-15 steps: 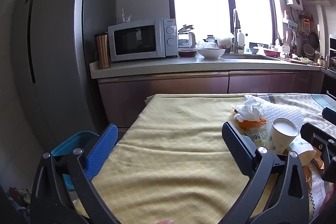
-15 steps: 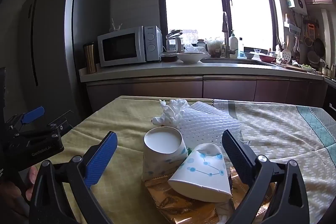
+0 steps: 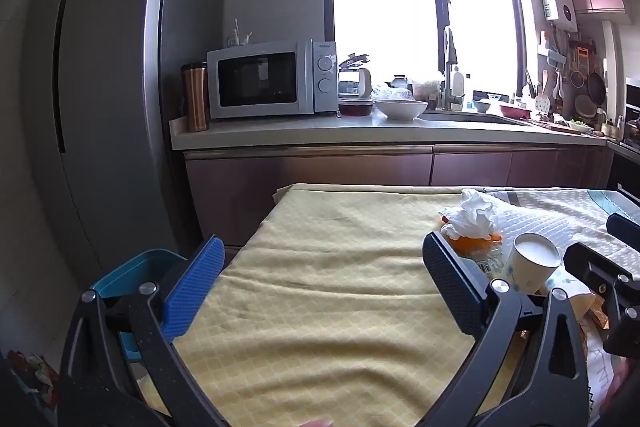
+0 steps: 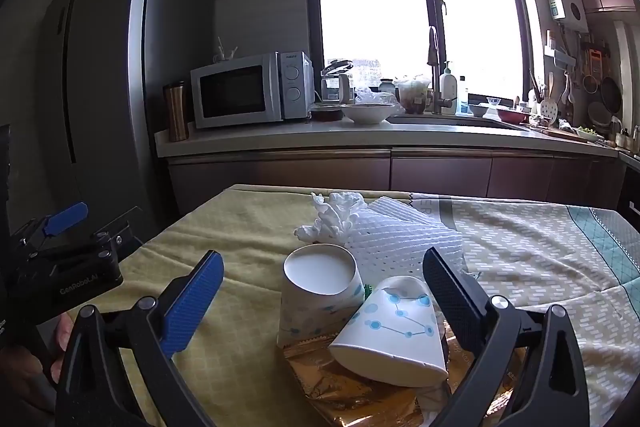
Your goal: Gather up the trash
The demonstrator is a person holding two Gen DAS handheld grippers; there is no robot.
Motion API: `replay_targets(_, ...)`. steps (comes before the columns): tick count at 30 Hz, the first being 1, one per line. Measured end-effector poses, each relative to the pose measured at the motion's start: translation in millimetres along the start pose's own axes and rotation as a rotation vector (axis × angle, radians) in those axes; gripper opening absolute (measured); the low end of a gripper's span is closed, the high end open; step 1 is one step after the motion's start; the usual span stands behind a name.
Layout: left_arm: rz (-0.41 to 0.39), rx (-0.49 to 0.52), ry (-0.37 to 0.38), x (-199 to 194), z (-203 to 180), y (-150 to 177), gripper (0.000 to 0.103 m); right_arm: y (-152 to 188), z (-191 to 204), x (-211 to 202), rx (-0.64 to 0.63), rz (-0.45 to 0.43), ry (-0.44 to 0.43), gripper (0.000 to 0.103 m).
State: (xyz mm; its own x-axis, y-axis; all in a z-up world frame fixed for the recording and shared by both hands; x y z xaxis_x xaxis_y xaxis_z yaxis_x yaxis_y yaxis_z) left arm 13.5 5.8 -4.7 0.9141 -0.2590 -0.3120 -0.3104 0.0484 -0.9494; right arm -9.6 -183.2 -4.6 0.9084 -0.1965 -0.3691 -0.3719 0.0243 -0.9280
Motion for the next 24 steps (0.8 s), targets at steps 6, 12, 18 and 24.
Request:
replay_targets(6,-0.010,-0.009,0.007,-4.8,1.8,-0.7,0.098,1.8,2.9,0.5,-0.003,-0.005,0.004,0.096)
replay_targets(12,-0.016,-0.008,0.015,-5.8,1.4,-1.7,0.098,1.4,1.7,1.7,0.001,-0.005,0.003,0.096)
replay_targets(18,-0.028,-0.003,0.021,-4.6,-1.0,-2.6,0.098,-0.4,-0.9,1.7,0.007,-0.009,0.002,0.096)
replay_targets(24,-0.038,-0.004,0.024,-5.1,-2.2,-2.5,0.098,-0.9,-1.0,1.9,0.007,-0.008,0.001,0.096)
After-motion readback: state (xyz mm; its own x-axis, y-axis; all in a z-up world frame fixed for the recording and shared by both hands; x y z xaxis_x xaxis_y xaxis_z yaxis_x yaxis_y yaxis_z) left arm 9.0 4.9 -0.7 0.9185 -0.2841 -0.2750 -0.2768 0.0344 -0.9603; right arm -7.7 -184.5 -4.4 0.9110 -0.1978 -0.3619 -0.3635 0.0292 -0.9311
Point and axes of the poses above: each gripper's, at about its wrist camera, not at the fingertips, and x roughly the way its jaws point, z to its left, y to its underside, the point moved 2 cm from there along x, roughly the way its jaws point, and after that the axes turned 14 degrees about y, right-handed, at the moved point
